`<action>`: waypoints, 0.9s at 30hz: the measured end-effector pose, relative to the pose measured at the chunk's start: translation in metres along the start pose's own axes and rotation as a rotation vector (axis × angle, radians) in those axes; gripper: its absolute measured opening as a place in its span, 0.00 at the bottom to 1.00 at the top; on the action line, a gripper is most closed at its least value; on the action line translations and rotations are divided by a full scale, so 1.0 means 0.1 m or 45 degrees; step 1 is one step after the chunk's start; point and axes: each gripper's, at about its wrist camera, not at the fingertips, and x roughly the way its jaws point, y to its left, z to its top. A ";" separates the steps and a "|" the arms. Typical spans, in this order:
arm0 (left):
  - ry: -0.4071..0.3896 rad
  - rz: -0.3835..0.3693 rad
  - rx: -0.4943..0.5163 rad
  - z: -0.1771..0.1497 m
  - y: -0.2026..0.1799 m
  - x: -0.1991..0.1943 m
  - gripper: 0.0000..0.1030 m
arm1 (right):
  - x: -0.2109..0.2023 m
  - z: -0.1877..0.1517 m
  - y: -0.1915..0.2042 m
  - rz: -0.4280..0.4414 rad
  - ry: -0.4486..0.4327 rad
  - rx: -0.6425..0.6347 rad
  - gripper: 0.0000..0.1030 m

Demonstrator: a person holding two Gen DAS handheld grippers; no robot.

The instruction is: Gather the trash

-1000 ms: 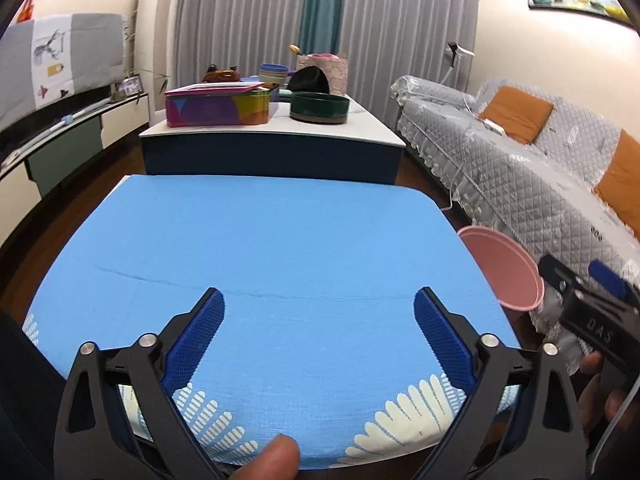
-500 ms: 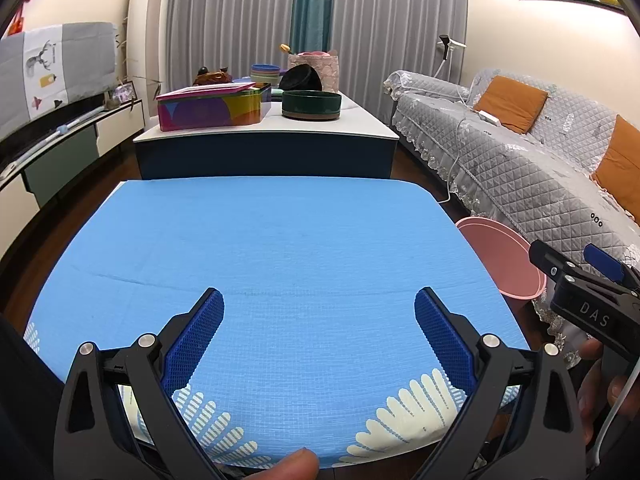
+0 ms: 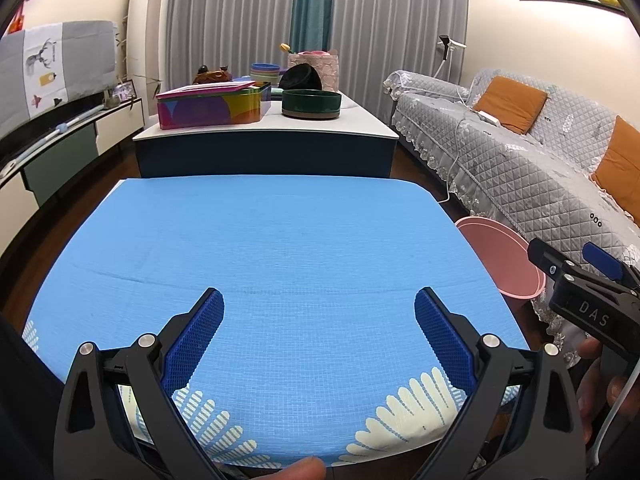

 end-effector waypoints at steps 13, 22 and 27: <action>0.001 0.000 0.001 0.00 -0.01 0.00 0.91 | 0.01 0.00 0.02 0.002 0.003 0.008 0.95; 0.002 -0.002 0.000 -0.01 0.00 0.00 0.91 | 0.01 0.01 0.02 0.001 0.002 0.008 0.95; 0.002 -0.002 -0.001 -0.01 0.00 0.00 0.91 | 0.01 0.00 0.01 0.001 0.003 0.007 0.95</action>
